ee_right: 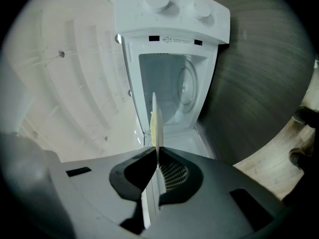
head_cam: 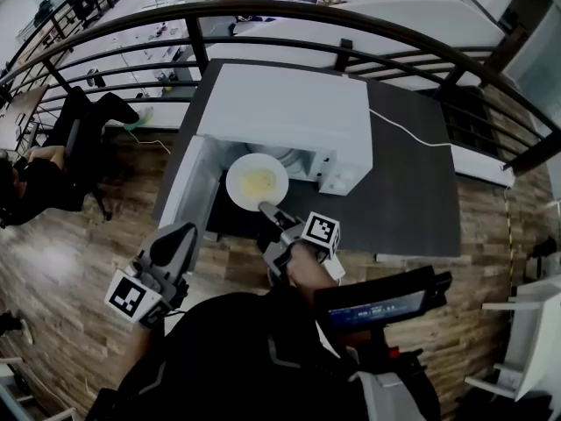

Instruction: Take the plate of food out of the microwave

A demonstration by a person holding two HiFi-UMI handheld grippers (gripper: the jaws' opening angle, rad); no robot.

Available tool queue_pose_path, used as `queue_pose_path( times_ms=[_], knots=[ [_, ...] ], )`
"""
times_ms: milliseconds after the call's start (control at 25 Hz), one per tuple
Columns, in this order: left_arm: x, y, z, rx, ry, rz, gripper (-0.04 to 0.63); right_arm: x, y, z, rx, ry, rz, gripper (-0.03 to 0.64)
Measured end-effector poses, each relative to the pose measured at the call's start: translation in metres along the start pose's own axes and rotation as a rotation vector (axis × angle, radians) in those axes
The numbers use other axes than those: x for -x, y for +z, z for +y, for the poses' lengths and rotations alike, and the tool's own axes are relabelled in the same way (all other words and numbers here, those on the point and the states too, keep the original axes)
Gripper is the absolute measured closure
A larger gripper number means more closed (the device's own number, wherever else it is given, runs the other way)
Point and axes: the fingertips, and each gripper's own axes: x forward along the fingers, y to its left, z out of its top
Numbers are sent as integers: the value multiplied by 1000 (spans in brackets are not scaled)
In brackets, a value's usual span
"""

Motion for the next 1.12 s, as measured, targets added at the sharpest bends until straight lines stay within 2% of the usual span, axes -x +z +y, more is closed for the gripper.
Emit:
queue_pose_path(
  times_ms=[440,1120],
  knots=[
    [-2,5,-2,-7,-40,-14,591,4,-11,19,33,36,8,601],
    [-4,3,-12,0,-56,-12,591,18,-15,30,67,37,11,601]
  ],
)
